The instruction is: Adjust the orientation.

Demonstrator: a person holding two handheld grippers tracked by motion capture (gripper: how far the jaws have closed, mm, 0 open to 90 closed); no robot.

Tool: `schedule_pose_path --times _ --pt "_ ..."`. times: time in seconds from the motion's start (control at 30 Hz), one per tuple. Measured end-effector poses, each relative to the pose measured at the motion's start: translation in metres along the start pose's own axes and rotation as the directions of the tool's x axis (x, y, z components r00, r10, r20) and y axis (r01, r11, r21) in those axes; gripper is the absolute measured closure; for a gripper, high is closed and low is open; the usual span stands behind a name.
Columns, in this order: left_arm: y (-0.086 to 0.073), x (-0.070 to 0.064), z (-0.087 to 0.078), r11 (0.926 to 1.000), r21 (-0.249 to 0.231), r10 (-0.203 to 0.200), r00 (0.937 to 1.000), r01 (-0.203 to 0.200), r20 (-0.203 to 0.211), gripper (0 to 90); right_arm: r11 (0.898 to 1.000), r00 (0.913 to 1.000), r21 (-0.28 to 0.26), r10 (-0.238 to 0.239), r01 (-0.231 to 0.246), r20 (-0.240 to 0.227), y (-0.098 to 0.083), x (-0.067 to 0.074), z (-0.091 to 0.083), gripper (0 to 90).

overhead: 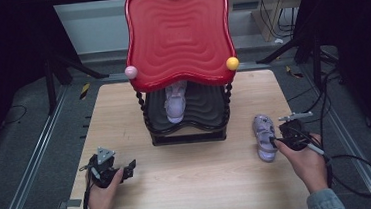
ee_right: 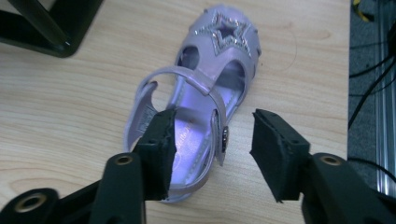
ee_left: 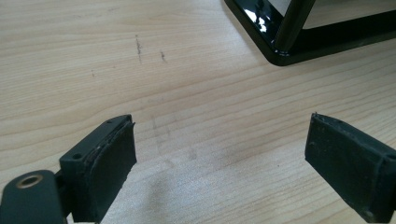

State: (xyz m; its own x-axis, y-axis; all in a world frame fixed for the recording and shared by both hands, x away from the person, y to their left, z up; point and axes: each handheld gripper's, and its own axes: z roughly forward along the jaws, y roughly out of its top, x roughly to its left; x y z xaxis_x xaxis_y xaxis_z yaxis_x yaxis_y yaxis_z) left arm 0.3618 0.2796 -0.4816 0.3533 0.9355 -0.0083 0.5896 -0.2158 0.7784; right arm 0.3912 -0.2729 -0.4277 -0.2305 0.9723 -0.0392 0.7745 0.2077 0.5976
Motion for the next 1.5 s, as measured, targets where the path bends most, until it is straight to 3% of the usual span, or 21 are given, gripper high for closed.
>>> schedule_pose_path --times 0.33,0.57,0.73,0.87,1.0,1.1,1.23,1.33,1.5 --pt "-0.002 0.001 0.002 0.9999 0.012 0.004 1.0000 -0.004 -0.001 8.0 0.993 0.9996 0.116 0.024 -0.022 -0.013 0.002 -0.006 0.030 52.4" --pt "-0.002 0.001 0.002 0.9999 0.011 0.004 1.0000 -0.004 -0.004 8.0 0.985 0.9997 0.175 0.015 -0.011 -0.022 -0.001 -0.011 0.034 75.3" --pt "-0.002 0.002 0.002 0.9999 0.012 0.004 1.0000 -0.003 -0.006 8.1 0.988 0.9999 0.152 -0.005 0.008 -0.016 -0.003 -0.013 0.029 81.9" --pt "-0.002 0.002 0.003 0.9999 0.016 0.002 1.0000 -0.002 -0.009 8.1 0.989 0.9986 0.138 -0.043 0.047 -0.031 -0.008 -0.012 0.020 82.7" --pt "-0.003 0.002 0.003 0.9999 0.016 0.004 0.9999 -0.004 -0.011 8.1 0.989 0.9930 0.100 -0.105 0.110 -0.055 -0.016 -0.002 -0.001 82.8" --pt "-0.002 0.002 0.003 0.9998 0.017 0.005 0.9999 -0.005 -0.013 8.2 0.986 0.9842 0.070 -0.147 0.154 -0.099 -0.023 0.010 -0.017 82.9" --pt "-0.003 0.001 0.005 0.9997 0.021 0.010 0.9999 -0.010 -0.011 8.2 0.974 0.9658 0.048 -0.212 0.221 -0.149 -0.028 0.029 -0.028 82.9" --pt "-0.002 0.002 0.005 0.9998 0.018 0.006 0.9999 -0.005 -0.012 8.2 0.963 0.9466 0.042 -0.252 0.265 -0.202 -0.026 0.047 -0.028 83.0" --pt "-0.003 0.004 0.004 0.9998 0.019 0.001 0.9999 -0.001 -0.014 8.2 0.943 0.9063 0.000 -0.319 0.332 -0.278 -0.016 0.078 -0.018 83.0"
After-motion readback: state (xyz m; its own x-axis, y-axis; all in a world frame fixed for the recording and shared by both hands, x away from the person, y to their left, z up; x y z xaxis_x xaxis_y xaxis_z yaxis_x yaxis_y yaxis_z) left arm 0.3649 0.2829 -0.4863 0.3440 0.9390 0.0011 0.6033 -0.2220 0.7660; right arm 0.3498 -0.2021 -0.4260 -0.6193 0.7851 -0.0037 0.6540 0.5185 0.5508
